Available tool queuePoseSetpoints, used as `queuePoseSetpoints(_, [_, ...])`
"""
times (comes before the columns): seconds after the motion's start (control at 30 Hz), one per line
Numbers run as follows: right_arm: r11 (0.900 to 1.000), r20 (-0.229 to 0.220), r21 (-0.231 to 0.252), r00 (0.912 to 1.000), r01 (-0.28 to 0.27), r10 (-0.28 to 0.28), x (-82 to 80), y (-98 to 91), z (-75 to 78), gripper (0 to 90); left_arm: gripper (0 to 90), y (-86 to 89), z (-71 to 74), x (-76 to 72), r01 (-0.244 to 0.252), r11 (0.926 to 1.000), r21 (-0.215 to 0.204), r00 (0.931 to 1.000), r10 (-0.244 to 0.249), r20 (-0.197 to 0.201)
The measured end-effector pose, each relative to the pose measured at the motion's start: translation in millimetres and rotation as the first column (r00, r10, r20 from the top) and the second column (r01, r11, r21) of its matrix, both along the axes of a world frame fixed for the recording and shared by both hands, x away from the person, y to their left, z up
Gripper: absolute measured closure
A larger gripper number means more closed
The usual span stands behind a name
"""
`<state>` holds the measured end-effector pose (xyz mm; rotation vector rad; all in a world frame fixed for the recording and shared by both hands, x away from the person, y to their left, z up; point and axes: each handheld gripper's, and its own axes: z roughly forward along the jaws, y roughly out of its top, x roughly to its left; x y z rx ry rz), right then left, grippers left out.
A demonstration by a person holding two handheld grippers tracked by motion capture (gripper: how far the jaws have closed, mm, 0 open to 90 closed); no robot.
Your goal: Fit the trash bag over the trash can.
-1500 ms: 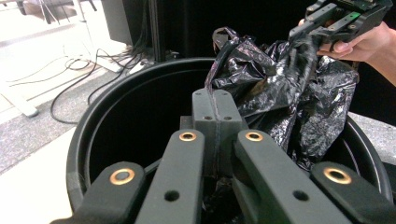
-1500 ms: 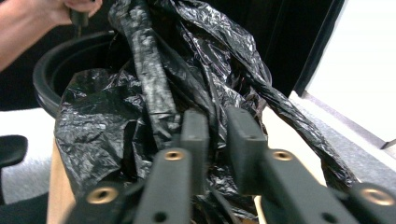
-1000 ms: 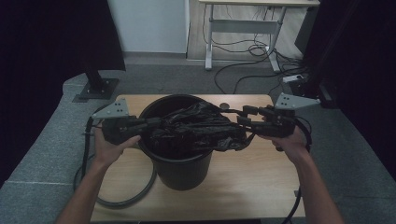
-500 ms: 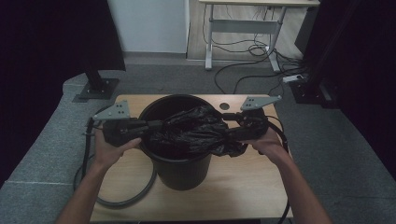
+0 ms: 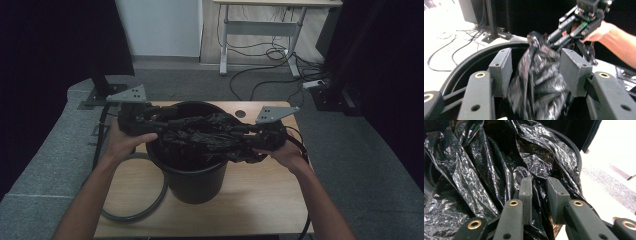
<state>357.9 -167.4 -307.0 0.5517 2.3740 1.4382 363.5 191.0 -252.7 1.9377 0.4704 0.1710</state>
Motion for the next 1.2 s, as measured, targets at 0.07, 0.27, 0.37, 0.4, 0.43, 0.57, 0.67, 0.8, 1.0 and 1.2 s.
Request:
queuePoseSetpoints(0.07, [1.0, 0.003, -0.004, 1.0, -0.008, 0.008, 0.9, 0.7, 0.3, 75.0, 41.6, -4.7, 1.0, 6.5, 0.008, 1.0, 0.002, 0.9999, -0.008, -0.015])
queuePoseSetpoints(0.27, [0.9997, 0.014, -0.013, 0.9997, -0.022, 0.022, 2.6, 2.3, 0.4, 75.1, 38.6, -17.0, -7.7, 26.9, 0.037, 0.9978, 0.055, 0.9952, -0.031, -0.093])
queuePoseSetpoints(0.37, [0.9995, 0.019, -0.012, 0.9994, -0.029, 0.029, 2.6, 2.1, -0.1, 75.2, 37.8, -21.4, -13.0, 30.9, 0.037, 0.9955, 0.088, 0.9942, -0.028, -0.104])
queuePoseSetpoints(0.4, [0.9995, 0.02, -0.012, 0.9993, -0.031, 0.031, 2.6, 2.1, -0.2, 75.4, 37.9, -23.1, -14.1, 31.7, 0.04, 0.9944, 0.097, 0.9936, -0.03, -0.109])
queuePoseSetpoints(0.43, [0.9994, 0.022, -0.013, 0.9992, -0.032, 0.032, 2.5, 2.3, -0.2, 75.5, 39.4, -24.9, -15.2, 32.3, 0.037, 0.9931, 0.111, 0.9937, -0.025, -0.11])
queuePoseSetpoints(0.57, [0.9989, 0.035, -0.022, 0.9985, -0.041, 0.042, 1.8, 3.6, -0.8, 76.0, 54.1, -30.7, -19.1, 34.8, 0.015, 0.9847, 0.174, 0.9945, 0.004, -0.105])
queuePoseSetpoints(0.67, [0.9987, 0.043, -0.02, 0.998, -0.046, 0.047, 1.2, 3.8, -1.6, 76.4, 71.3, -31.7, -20.2, 34.8, -0.008, 0.9829, 0.184, 0.9958, 0.024, -0.088])
queuePoseSetpoints(0.8, [0.9983, 0.05, -0.018, 0.9971, -0.056, 0.057, -0.2, 2.1, -2.0, 76.7, 88.1, -30.3, -18.0, 33.3, -0.042, 0.986, 0.161, 0.9963, 0.054, -0.068])
queuePoseSetpoints(1.0, [0.9976, 0.048, -0.005, 0.9965, -0.069, 0.069, -4.3, -3.1, -1.9, 82.7, 89.9, -27.1, -14.5, 28.0, -0.099, 0.9845, 0.145, 0.9925, 0.108, -0.057])
queuePoseSetpoints(1.2, [0.9951, 0.046, -0.012, 0.994, -0.098, 0.099, -9.5, -9.5, -0.2, 87.4, 90.0, -17.8, -10.6, 21.6, -0.132, 0.9844, 0.117, 0.9876, 0.14, -0.071])
